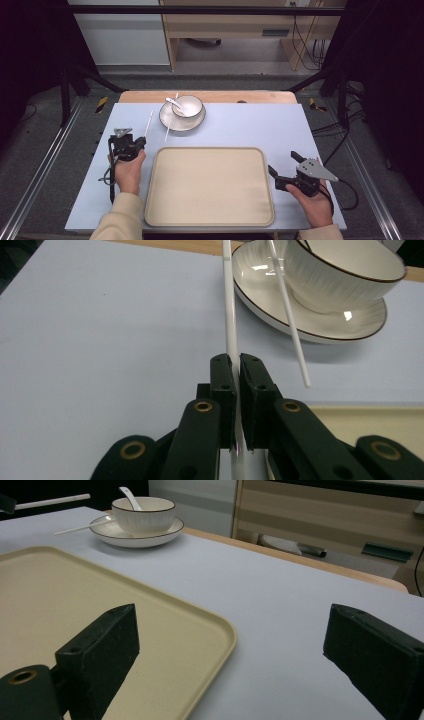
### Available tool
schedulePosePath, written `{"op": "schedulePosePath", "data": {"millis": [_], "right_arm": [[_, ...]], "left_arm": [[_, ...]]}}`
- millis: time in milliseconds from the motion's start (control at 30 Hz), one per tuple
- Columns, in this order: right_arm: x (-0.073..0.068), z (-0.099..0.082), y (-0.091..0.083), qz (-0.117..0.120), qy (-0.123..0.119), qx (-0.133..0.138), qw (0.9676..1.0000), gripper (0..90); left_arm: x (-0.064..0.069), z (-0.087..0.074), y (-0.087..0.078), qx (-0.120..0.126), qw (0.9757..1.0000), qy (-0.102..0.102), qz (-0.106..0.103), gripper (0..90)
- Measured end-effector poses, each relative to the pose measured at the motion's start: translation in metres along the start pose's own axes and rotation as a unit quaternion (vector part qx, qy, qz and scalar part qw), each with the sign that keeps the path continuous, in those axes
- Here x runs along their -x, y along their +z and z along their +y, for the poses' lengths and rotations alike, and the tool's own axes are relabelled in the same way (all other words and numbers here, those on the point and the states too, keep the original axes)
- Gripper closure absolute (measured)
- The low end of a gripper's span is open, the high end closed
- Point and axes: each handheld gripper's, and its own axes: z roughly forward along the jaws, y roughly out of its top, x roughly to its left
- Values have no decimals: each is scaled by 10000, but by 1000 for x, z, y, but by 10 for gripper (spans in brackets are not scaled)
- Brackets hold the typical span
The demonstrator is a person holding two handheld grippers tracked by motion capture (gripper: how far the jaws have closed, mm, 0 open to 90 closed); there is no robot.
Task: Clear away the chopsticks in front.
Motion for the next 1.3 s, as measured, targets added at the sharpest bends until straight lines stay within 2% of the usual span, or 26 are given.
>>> {"op": "schedulePosePath", "data": {"millis": [33, 100, 133, 167, 233, 433, 533, 567, 600, 633, 667, 700, 733, 867, 1000, 1033, 1133, 1300], "right_arm": [[-2, 1, 0, 5, -42, 4, 10000, 78], [-4, 2, -1, 4, -55, 12, 10000, 78], [-5, 2, -1, 2, -88, 1, 10000, 78], [-5, 2, -1, 2, -88, 1, 10000, 78], [-6, 2, -1, 20, -121, -11, 9999, 78], [-6, 0, -1, -24, -112, -64, 9999, 78], [-4, -1, 0, -34, -74, -89, 9999, 79], [-4, -1, 0, -34, -74, -89, 9999, 79], [-4, -2, 0, -32, -78, -93, 9999, 80], [-4, -2, 0, -32, -78, -93, 9999, 80], [-4, -1, 0, -36, -77, -85, 9999, 80], [-4, -1, 0, -36, -77, -85, 9999, 80], [-5, -1, -1, -30, -80, -78, 9999, 80], [-5, -2, 0, -16, -66, -84, 9999, 80], [-6, -2, 1, 25, -20, -92, 10000, 81], [-6, -2, 1, 25, -20, -92, 10000, 81], [-7, -2, 2, 77, -43, -92, 9999, 81], [-8, -2, 1, 113, -48, -65, 9999, 81]], "left_arm": [[3, -6, -10, 89, 10000, -25, -26, 848], [5, -9, -16, 121, 9999, -6, -22, 848], [9, -15, -26, 89, 9999, 60, -43, 848], [9, -15, -26, 89, 9999, 60, -43, 848], [12, -23, -40, 185, 9998, 59, -44, 848], [23, -39, -57, 343, 9993, 5, -112, 848], [35, -51, -68, 428, 9990, 24, -135, 848], [35, -51, -68, 428, 9990, 24, -135, 848], [42, -56, -74, 449, 9988, 18, -183, 848], [42, -56, -74, 449, 9988, 18, -183, 848], [50, -60, -79, 446, 9987, 97, -209, 848], [50, -60, -79, 446, 9987, 97, -209, 848], [57, -65, -83, 444, 9986, 109, -250, 848], [65, -71, -87, 433, 9985, 152, -287, 848], [79, -78, -90, 369, 9981, 175, -457, 848], [79, -78, -90, 369, 9981, 175, -457, 848], [90, -83, -90, 313, 9981, 312, -428, 848], [89, -94, -82, 136, 9988, 214, -420, 848]]}}
